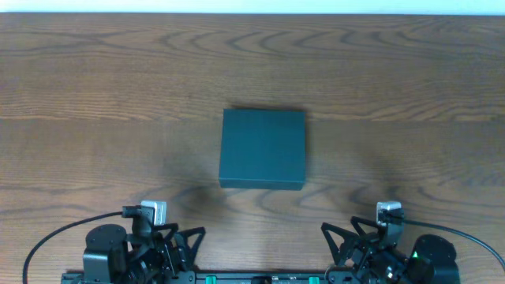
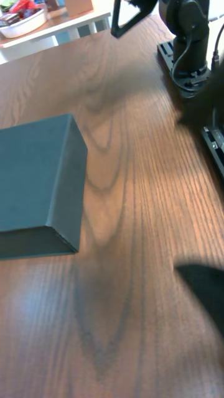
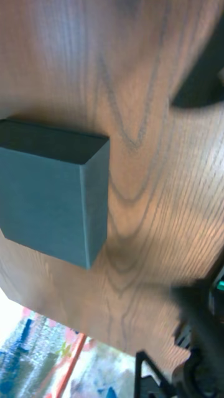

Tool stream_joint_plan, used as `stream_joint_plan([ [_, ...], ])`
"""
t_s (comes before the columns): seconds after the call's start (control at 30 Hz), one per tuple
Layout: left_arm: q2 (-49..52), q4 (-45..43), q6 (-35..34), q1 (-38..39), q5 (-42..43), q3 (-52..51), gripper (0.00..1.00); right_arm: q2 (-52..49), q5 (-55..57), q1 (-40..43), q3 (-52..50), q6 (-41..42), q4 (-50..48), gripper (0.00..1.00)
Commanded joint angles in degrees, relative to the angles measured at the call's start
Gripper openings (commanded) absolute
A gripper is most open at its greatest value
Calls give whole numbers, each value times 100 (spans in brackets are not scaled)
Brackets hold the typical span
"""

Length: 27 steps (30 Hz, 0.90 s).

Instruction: Pack container

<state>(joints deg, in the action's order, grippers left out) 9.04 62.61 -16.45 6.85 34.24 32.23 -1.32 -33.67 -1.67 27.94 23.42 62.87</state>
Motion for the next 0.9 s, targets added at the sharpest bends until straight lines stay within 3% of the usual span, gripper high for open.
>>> stream_joint_plan([
  [0.0, -37, 197, -197, -15, -37, -11, 95, 55, -17, 15, -11, 439, 22, 99],
  [0.5, -37, 372, -179, -15, -42, -11, 95, 55, -20, 15, -11, 439, 20, 99],
  [0.63, -37, 358, 81, -15, -782, -11, 95, 55, -20, 15, -11, 439, 20, 99],
  [0.77, -345, -667, 162, 33, -1364, -160, 95, 55, -20, 15, -11, 439, 20, 99],
  [0.87, -752, -1676, 804, 33, -1606, -538, 95, 55, -17, 15, -11, 439, 20, 99],
])
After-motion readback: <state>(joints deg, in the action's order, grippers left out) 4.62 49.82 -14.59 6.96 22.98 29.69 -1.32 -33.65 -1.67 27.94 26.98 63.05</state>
